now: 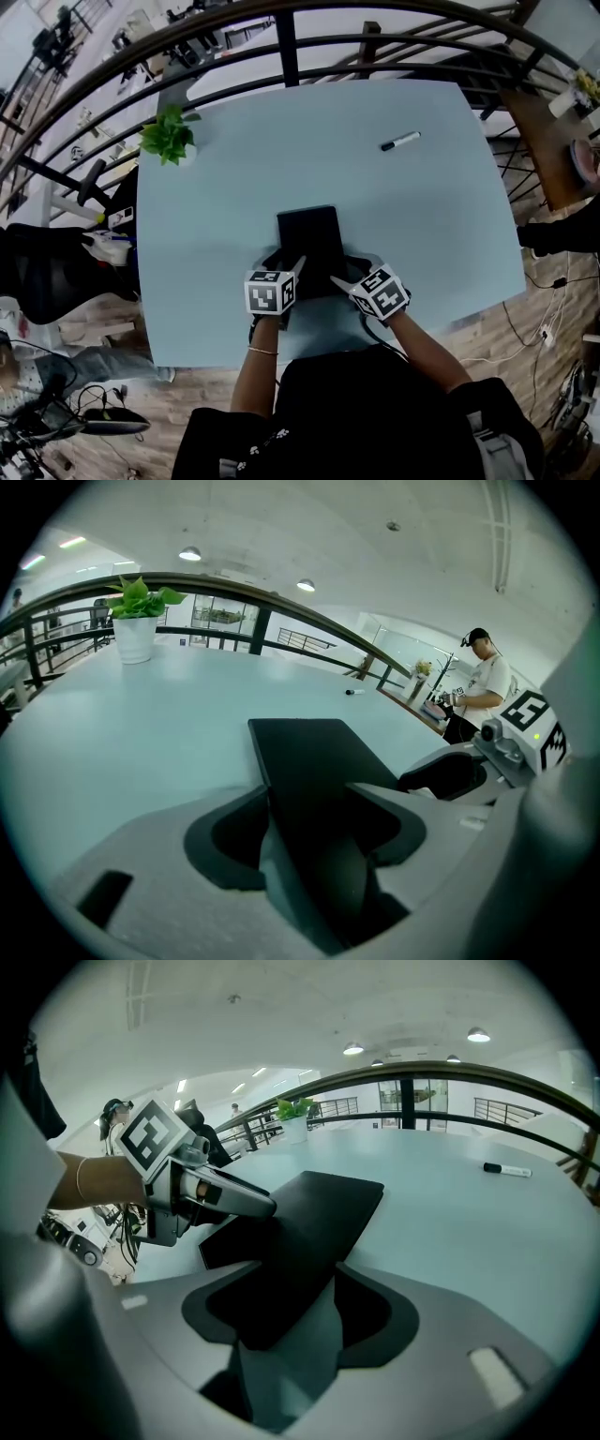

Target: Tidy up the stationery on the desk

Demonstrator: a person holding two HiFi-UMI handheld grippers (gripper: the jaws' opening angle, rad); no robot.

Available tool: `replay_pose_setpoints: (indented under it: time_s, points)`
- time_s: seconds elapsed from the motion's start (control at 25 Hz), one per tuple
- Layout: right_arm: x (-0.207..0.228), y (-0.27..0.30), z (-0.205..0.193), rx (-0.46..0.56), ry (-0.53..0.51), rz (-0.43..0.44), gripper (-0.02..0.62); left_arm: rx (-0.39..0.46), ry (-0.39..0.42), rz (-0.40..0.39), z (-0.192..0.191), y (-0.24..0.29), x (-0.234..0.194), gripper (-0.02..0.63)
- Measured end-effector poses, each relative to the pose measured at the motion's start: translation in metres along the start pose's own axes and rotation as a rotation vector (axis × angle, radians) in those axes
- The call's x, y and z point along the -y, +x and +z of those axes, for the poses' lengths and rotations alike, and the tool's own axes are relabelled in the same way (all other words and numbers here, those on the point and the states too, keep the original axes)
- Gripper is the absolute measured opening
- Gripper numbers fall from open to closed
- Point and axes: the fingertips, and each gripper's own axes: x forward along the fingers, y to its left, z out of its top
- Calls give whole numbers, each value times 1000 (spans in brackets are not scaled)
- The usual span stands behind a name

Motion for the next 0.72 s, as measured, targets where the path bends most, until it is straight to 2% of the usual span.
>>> replay_pose_setpoints:
  time_s: [0.12,0.24,0.4,0.56,0.72]
  points:
    - [7,-6,4,28,-13,-34,259,35,-26,38,3,-9,-9,227]
    - [18,-17,14,95,12,-80,255,105,-17,96,11,-24,-20,179]
    - [31,-42,32,213,29,-147,178,199,19,128,26,-45,-17,75]
    - [40,-71,55,358,41,-223,111,264,49,94,40,-57,0,2]
    - [45,-96,69,465,52,-271,10,303,142,60,54,-65,26,-8]
